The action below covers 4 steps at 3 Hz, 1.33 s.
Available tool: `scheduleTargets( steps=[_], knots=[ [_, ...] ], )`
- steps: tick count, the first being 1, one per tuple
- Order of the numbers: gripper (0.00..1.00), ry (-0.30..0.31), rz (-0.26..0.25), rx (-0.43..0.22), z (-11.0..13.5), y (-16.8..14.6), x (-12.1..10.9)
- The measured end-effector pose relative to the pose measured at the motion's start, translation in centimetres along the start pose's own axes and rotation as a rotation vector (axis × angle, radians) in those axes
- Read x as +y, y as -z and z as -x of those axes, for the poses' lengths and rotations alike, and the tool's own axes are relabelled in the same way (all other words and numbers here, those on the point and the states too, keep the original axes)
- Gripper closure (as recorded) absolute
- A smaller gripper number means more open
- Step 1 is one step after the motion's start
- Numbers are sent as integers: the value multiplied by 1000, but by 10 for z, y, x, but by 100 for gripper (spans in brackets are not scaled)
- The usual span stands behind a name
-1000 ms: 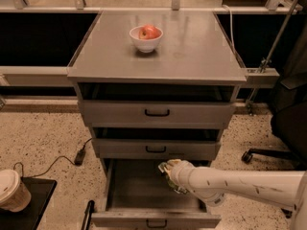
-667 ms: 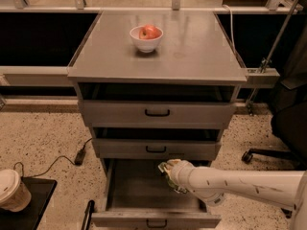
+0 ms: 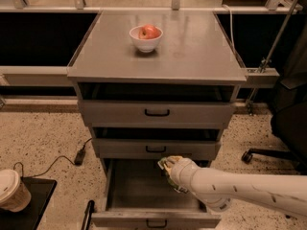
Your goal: Pick green jalapeno chip bag from bottom drawer and place on counter
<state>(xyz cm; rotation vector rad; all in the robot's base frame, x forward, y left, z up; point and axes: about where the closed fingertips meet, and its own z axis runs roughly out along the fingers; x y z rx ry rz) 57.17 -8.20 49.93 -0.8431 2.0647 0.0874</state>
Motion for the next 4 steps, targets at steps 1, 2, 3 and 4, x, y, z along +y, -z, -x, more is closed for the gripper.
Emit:
scheduleTargets(
  steps=[1,2,3,4],
  knots=[
    [100,9,-34,-44,45,69,12],
    [100,-2,-119,-136,123,136,-10],
    [100,50,-171,-159,148,160,-21],
    [100,50,-171,-159,148,160,-21]
  ],
)
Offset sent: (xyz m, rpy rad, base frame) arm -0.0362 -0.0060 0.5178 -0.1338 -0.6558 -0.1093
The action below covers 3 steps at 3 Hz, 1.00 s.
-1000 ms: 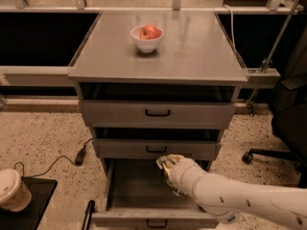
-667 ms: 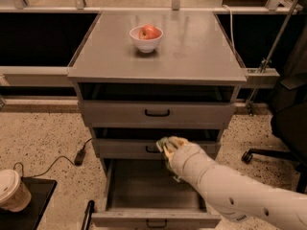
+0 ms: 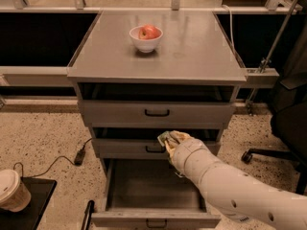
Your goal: Pick green jalapeno chip bag from bottom drawer and place on counter
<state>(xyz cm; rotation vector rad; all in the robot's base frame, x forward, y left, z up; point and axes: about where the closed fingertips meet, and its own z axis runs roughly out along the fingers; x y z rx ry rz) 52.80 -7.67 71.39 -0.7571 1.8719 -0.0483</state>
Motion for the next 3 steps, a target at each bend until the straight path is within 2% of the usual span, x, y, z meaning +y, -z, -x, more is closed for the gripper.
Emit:
scheduleTargets(
  steps=[1,2,3],
  knots=[
    [100,77,-42,-61,54,14,-15],
    [100,218,-196,-186,175,47,-58],
    [100,257,-218,-201,202,59,-57]
  ],
)
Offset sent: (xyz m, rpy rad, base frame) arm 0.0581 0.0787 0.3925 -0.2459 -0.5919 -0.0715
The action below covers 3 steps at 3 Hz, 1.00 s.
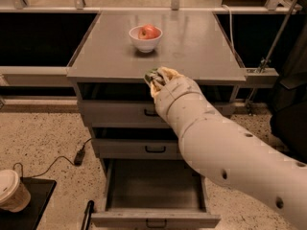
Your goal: Pick green jalapeno chip bag from bottom drawer and place on counter
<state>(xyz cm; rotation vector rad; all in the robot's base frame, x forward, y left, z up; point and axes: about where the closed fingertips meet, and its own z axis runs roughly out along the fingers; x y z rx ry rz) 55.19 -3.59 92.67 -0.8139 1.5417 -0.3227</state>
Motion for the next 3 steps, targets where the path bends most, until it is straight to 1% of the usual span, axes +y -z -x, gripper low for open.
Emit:
scheduleTargets(
  steps=[1,2,3],
  knots=[
    [100,-1,1,1,-1,0,0],
    [100,31,-30,9,-2,-12,-17],
    [100,-7,-137,40,-3,-63,-79]
  ],
)
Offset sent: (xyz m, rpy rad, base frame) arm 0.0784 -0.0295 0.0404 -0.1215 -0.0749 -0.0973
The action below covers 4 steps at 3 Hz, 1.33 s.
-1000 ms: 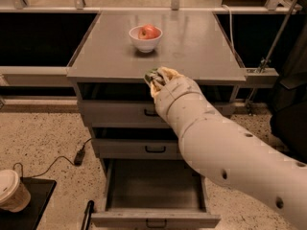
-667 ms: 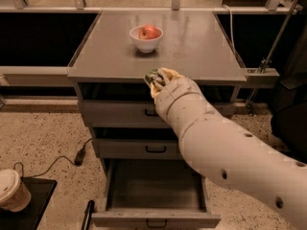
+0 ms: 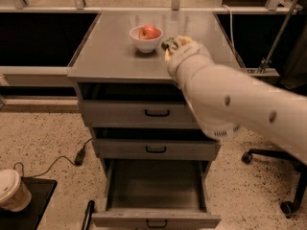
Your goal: Pick green jalapeno chip bag from bottom drawer and place on counter
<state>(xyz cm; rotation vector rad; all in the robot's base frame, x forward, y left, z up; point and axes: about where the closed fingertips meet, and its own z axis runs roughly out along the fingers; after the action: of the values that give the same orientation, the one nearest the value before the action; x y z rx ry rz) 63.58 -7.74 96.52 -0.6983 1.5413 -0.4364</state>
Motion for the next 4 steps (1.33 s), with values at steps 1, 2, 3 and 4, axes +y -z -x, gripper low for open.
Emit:
scheduleTargets(
  steps=[1,2,3,4],
  knots=[
    [100,-3,-108,42,8,-65,-53],
    [100,90,-161,49,29,-118,-80],
    [100,181,-118,104,0,-151,-73],
    [100,191,-16,184,-57,-163,-44]
  ],
)
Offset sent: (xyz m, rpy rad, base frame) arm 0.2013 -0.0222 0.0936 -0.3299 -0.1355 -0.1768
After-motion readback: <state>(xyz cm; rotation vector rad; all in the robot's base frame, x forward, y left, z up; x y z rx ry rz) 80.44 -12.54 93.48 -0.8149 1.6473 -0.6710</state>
